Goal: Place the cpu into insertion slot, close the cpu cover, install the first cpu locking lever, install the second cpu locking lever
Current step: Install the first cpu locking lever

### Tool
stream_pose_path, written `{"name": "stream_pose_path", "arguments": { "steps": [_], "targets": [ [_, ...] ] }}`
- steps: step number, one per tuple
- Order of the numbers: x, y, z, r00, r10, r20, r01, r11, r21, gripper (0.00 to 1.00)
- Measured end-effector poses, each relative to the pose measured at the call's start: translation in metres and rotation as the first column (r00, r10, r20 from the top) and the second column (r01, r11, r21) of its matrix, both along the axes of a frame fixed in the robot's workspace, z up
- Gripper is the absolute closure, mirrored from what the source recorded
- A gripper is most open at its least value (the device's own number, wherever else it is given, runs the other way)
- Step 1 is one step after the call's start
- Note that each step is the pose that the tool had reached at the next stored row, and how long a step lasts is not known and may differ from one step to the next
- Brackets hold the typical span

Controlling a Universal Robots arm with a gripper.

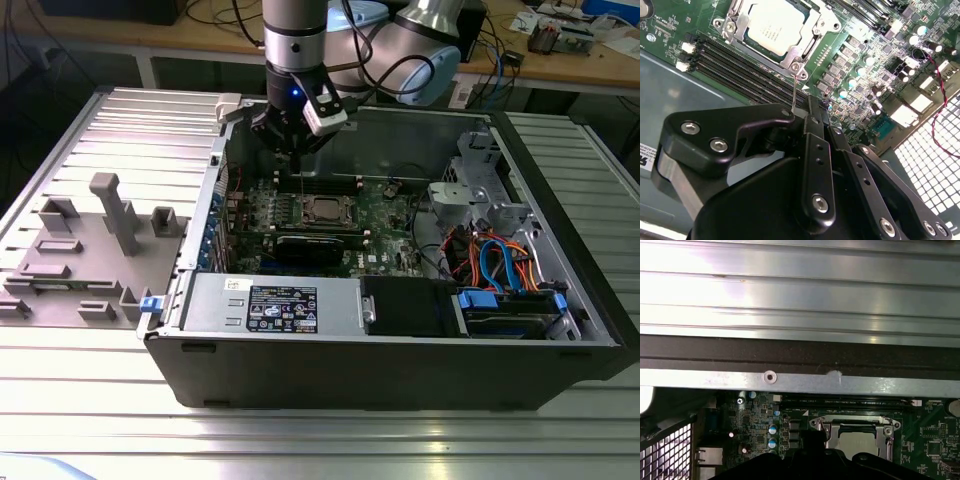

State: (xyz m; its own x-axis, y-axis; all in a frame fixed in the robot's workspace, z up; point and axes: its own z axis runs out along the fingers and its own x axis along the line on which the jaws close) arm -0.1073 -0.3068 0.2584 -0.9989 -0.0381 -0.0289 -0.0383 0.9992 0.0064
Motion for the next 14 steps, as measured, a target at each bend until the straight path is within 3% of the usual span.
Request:
{"name": "stream_pose_path", "arguments": {
  "steps": [4,14],
  "targets": [
    [0.0027,0.0000,-0.0003,1.0000,0.000,-0.0001,0.000,1.0000,-0.0001,0.89],
    [0.0214,0.0000,-0.0019,1.0000,0.000,0.0000,0.000,1.0000,-0.0001,0.89]
  ]
}}
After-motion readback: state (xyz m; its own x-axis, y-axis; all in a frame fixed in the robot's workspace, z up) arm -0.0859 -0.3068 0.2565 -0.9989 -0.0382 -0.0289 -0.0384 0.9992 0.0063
